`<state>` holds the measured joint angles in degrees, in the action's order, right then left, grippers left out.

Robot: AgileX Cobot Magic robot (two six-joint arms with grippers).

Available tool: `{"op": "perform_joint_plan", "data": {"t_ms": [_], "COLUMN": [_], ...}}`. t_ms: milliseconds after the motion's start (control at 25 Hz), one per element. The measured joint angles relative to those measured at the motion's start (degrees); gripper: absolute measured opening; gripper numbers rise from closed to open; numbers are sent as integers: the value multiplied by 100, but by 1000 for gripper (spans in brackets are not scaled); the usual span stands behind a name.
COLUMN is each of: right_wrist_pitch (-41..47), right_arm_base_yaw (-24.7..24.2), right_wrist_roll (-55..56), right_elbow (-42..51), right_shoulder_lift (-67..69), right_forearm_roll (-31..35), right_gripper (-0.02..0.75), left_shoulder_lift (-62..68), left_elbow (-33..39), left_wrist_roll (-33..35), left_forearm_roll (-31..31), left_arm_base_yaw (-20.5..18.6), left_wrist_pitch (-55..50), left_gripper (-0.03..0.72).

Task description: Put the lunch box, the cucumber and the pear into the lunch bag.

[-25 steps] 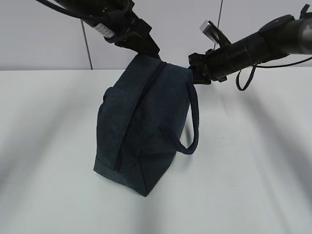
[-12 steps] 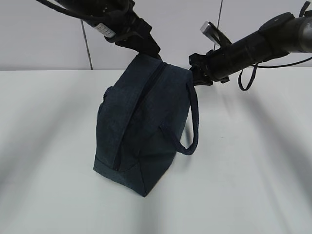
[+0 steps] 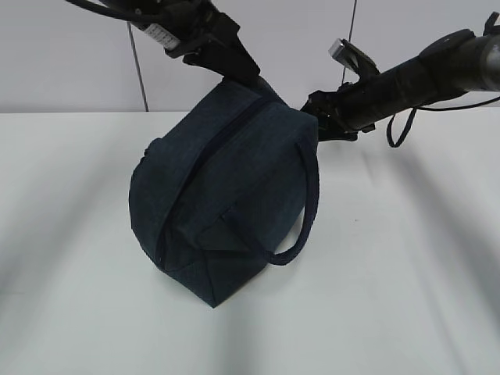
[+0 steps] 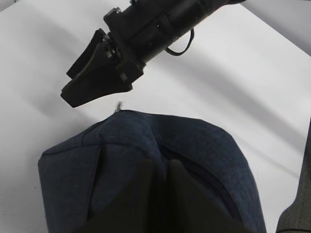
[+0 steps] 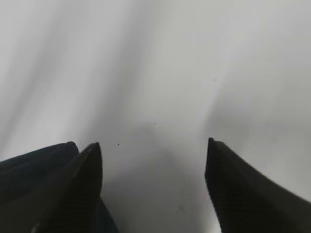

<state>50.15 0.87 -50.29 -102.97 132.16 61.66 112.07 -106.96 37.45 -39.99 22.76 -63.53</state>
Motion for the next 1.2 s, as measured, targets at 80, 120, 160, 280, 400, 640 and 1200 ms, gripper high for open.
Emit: {"op": "perform_joint_plan", "data": {"t_ms": [80, 120, 160, 280, 400, 640, 1200], "right_wrist_pitch": [0, 0, -11, -35, -35, 112, 1081], "right_arm_base_yaw": [0, 0, 0, 0, 0, 25, 382], "right_wrist_roll": [-52, -66, -79, -102, -110, 86, 2081], "right_elbow": [0, 0, 0, 0, 0, 0, 0], "right_shoulder_lift": [0, -29, -79, -314, -589, -1145, -1902], "right_forearm_roll": [10, 10, -16, -168, -441, -1538, -4012], "right_gripper": [539, 541, 543, 546, 547, 547, 548], "left_shoulder_lift": [0, 0, 0, 0, 108, 413, -24], "left_elbow": [0, 0, 0, 0, -5, -5, -5], "left_wrist_roll": [-6, -43, -63, -136, -307, -367, -1270], "left_forearm_roll": [60, 102, 153, 260, 268, 320, 2681], "left_arm_base_yaw": [0, 0, 0, 0, 0, 0, 0], "left_wrist_pitch": [0, 7, 14, 73, 289, 989, 1034], "left_gripper": [11, 11, 11, 12, 55, 361, 508]}}
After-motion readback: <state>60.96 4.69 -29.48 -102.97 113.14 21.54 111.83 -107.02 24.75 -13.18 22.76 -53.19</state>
